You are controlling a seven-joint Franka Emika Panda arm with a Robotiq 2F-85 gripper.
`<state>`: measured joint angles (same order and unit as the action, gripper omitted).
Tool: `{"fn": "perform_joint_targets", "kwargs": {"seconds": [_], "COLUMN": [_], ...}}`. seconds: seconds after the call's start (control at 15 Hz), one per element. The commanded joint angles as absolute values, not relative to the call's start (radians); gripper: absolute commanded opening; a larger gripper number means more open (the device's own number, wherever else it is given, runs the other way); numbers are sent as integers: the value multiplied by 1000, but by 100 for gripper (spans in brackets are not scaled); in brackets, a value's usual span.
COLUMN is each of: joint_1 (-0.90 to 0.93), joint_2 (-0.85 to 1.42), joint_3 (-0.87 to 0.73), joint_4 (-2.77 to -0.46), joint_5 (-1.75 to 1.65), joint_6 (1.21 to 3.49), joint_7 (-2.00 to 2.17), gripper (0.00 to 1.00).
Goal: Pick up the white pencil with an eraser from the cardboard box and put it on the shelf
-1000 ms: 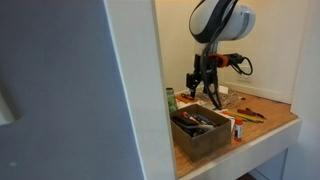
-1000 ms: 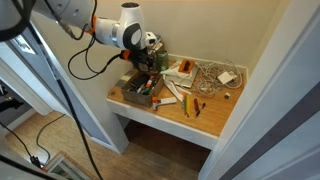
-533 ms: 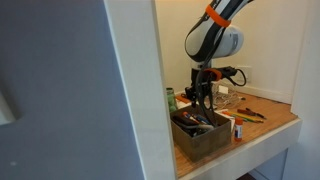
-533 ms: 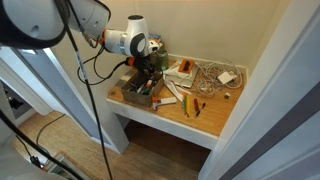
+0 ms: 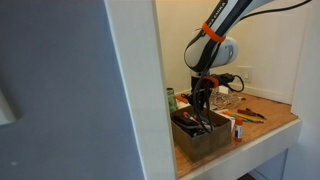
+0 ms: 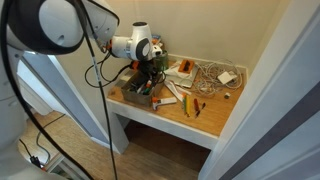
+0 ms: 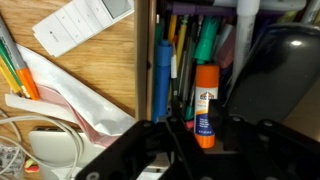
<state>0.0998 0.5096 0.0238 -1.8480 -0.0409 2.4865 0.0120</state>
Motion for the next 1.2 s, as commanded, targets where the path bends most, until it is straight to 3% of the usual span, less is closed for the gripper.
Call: {"fn": "perform_joint_targets", "kwargs": {"seconds": [0.0,0.67,1.13], "joint_1": [123,169,169], "joint_2": [563,646,684], "joint_3": [0,-42,-45], "joint_4": [-1788,-1725,-1687], "joint_5": [-85,-155,-156], "joint_6": [2487,2465,2448], "joint_7": [63,117,119], "gripper": [29,20,22]}}
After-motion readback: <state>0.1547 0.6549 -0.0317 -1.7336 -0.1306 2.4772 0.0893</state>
